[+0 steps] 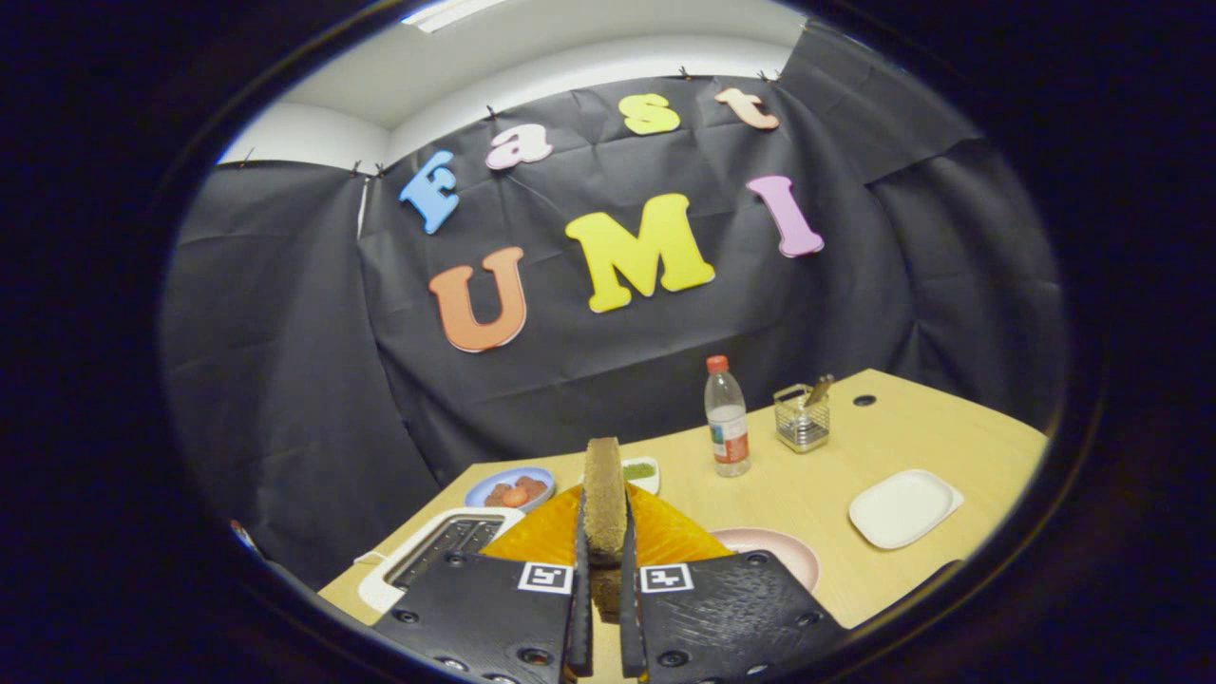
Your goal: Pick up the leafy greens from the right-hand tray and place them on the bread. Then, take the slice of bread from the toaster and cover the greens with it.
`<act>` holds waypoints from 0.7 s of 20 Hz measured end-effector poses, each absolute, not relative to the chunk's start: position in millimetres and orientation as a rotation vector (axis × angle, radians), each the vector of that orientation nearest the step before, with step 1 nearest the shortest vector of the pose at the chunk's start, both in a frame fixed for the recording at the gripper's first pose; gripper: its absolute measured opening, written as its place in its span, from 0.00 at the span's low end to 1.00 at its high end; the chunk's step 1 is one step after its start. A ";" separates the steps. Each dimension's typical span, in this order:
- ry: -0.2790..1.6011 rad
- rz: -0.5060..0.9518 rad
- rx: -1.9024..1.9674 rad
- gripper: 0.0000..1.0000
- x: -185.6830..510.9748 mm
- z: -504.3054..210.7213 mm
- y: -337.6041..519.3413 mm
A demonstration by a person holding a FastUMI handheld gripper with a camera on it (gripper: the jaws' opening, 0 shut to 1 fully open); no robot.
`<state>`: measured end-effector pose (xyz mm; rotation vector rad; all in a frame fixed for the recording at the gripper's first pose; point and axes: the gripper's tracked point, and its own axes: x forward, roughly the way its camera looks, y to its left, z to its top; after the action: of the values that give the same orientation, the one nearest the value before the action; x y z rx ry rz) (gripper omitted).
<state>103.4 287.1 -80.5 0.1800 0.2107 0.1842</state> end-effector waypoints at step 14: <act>0.353 0.200 0.201 0.14 131.8 -179.2 257.6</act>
<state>131.8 257.6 -179.2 0.2007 0.3528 0.2004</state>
